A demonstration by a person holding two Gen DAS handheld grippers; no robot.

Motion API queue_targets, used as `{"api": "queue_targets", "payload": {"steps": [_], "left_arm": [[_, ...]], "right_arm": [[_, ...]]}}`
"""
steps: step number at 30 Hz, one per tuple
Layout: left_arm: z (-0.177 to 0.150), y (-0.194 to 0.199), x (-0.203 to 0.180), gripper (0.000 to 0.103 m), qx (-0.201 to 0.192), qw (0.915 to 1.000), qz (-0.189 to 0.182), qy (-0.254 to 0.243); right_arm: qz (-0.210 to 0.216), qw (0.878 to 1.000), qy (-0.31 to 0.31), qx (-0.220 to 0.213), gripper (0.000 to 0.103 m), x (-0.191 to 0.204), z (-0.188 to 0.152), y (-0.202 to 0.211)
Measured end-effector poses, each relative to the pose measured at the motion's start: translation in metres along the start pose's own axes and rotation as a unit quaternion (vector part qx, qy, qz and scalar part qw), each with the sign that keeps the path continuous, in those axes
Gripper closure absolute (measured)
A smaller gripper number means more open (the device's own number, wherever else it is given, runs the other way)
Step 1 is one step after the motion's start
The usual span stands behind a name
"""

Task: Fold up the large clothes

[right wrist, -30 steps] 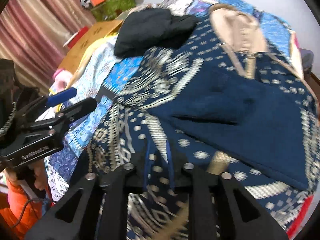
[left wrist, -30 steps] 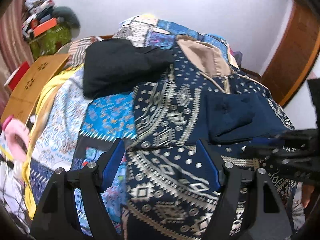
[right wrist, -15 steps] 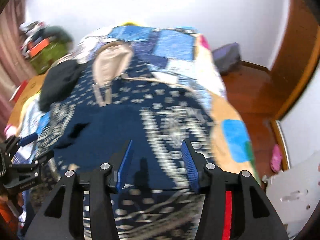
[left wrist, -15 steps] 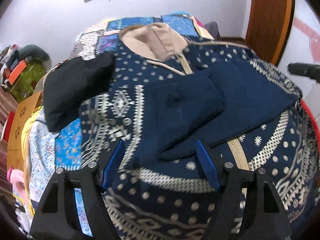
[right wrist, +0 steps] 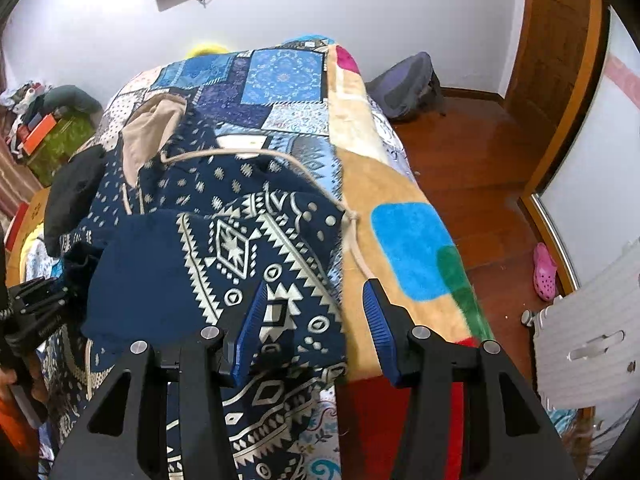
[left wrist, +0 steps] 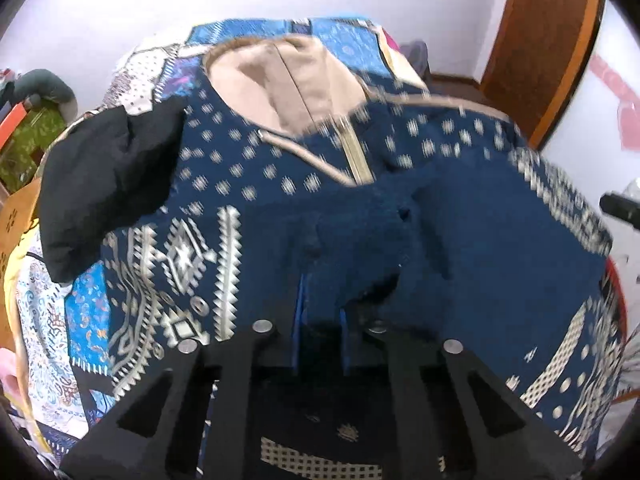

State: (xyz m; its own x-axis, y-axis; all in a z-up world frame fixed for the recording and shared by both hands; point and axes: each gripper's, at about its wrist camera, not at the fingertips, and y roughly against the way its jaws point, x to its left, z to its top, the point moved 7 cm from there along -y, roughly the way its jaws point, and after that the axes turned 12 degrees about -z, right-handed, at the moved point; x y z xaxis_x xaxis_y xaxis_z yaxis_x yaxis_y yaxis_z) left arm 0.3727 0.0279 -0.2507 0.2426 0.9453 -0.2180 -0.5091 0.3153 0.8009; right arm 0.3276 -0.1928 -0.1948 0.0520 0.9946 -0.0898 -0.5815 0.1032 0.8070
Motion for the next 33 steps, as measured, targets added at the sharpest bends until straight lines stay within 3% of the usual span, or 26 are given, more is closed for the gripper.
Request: {"api": "queue_targets", "payload": {"steps": [9, 13, 19, 24, 29, 32, 33], "left_arm": [[0.034, 0.087, 0.044, 0.092, -0.113, 0.9922, 0.012, 0.053], [0.028, 0.104, 0.062, 0.092, -0.128, 0.9891, 0.025, 0.068], [-0.006, 0.092, 0.095, 0.092, -0.102, 0.9875, 0.044, 0.112], [-0.049, 0.062, 0.111, 0.084, -0.042, 0.989, 0.053, 0.132], [-0.087, 0.041, 0.122, 0.063, 0.0, 0.9862, 0.058, 0.155], [-0.096, 0.045, 0.125, 0.045, -0.003, 0.9842, 0.074, 0.161], [-0.097, 0.048, 0.125, 0.044, -0.003, 0.9841, 0.079, 0.159]], "right_arm": [[0.007, 1.0, -0.015, -0.01, 0.057, 0.001, 0.013, 0.001], [0.024, 1.0, -0.007, 0.014, 0.057, 0.015, 0.003, -0.011], [0.014, 0.999, 0.019, 0.045, 0.057, 0.033, -0.017, -0.028], [0.011, 0.999, 0.022, 0.043, 0.053, 0.032, -0.02, -0.025], [0.016, 0.998, 0.017, 0.051, 0.053, 0.029, -0.021, -0.025], [0.018, 0.998, 0.015, 0.055, 0.053, 0.03, -0.021, -0.026], [0.017, 0.998, 0.016, 0.057, 0.053, 0.03, -0.02, -0.025]]}}
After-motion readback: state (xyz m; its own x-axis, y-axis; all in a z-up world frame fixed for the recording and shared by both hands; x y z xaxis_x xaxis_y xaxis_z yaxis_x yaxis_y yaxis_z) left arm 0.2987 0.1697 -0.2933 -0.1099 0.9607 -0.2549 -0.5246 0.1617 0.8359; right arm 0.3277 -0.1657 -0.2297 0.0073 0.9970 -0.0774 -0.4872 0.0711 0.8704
